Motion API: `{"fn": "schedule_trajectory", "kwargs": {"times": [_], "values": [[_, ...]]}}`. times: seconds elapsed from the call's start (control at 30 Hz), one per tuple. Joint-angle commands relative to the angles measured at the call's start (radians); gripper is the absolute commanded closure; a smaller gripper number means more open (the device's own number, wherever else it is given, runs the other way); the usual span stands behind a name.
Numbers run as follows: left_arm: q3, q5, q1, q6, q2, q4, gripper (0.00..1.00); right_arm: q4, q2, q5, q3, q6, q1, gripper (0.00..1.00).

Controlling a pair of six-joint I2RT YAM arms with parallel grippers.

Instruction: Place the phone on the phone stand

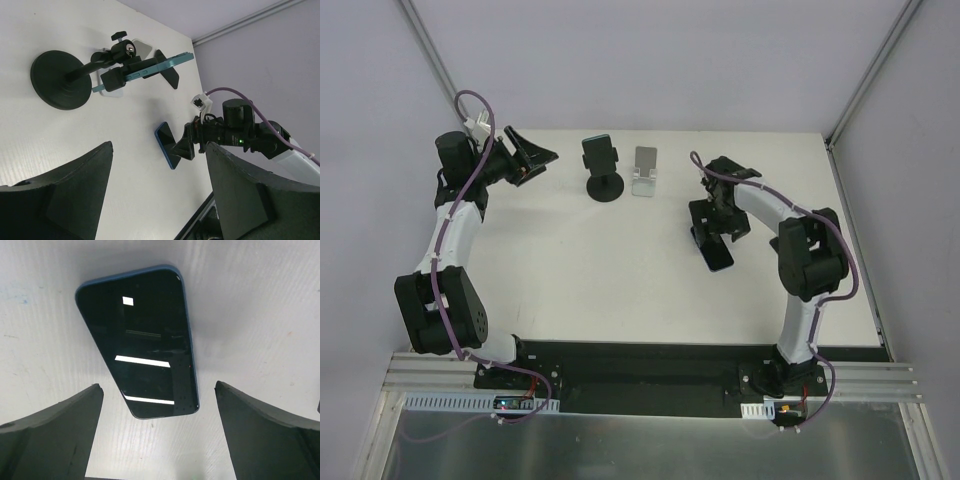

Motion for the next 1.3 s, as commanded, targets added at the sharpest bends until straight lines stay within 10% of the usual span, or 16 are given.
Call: {"fn": "schedule_trajectory", "kwargs": {"times": [0.0,0.8,1.27], "values": [[-0.004,0.037,0.01,-0.001,-0.038,0.039,0.26,-0.129,0.045,-0.019,0.084,-0.08,0.008,0.04],[-0.033,0.085,0.039,-0.087,0.001,0.12,0.25,-0.261,0.251,-0.06,0.27,-0.118,0.027,0.09],[-0.058,0.074,0.051,-0.12,-0.002,0.155,0.07,-0.263,0.275,0.003,0.324,-0.081,0.071,0.57]]}}
